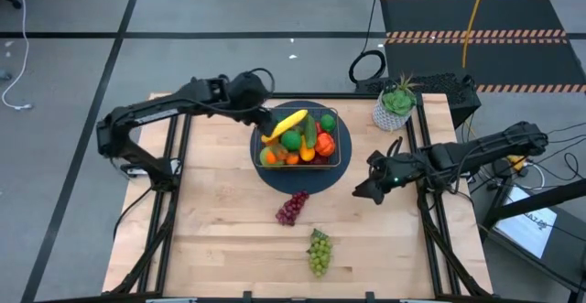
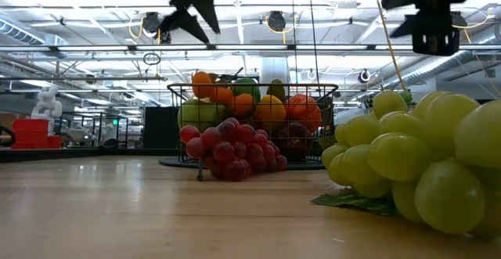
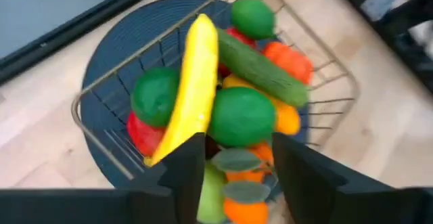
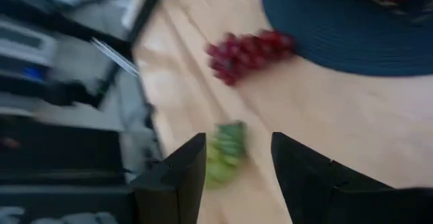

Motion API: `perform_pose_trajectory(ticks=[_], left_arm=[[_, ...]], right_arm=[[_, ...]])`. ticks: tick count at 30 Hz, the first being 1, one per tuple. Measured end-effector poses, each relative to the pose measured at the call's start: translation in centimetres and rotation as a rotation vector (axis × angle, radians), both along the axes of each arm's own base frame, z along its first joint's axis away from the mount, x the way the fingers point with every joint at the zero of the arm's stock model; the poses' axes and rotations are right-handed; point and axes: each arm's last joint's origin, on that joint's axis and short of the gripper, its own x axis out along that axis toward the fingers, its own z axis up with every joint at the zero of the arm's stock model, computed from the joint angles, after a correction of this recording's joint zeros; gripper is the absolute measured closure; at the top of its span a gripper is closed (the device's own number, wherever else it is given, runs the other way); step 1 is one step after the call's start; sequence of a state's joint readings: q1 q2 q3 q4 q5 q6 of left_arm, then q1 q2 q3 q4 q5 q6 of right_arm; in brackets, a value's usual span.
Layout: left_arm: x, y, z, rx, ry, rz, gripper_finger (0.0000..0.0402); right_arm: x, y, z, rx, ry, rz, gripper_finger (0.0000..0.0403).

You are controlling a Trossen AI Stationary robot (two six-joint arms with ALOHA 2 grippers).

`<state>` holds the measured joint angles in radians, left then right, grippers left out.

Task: Build produce basket
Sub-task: Put the green grapes into the wire basket

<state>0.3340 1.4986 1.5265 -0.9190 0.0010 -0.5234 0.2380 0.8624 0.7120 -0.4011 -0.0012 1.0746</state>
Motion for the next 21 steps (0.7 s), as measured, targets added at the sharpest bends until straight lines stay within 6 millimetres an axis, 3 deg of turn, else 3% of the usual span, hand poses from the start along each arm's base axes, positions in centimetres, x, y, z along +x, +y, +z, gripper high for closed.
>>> perform_pose_trajectory(ticks=[5,10,21], left_arm=[[-3.2,-2.7,2.6,-0.058,-0.041,-0.022,0.0218],[-5.7,-6.8,4.0,-0.030,-0.018,-0.106,0.0245],[-7.3,-15.1,2.7,-0.010,0.057,-0.211,0.0294]], right_arm=[[1.5,1.0,0.7,0.136,-0.111,-0.066,0.0228],[3.2,2.7,-0.4,0.186,-0.091,-0.099,0.0227],[8.4,5.6,-4.3,0.273,0.210,-0.126,0.0227]])
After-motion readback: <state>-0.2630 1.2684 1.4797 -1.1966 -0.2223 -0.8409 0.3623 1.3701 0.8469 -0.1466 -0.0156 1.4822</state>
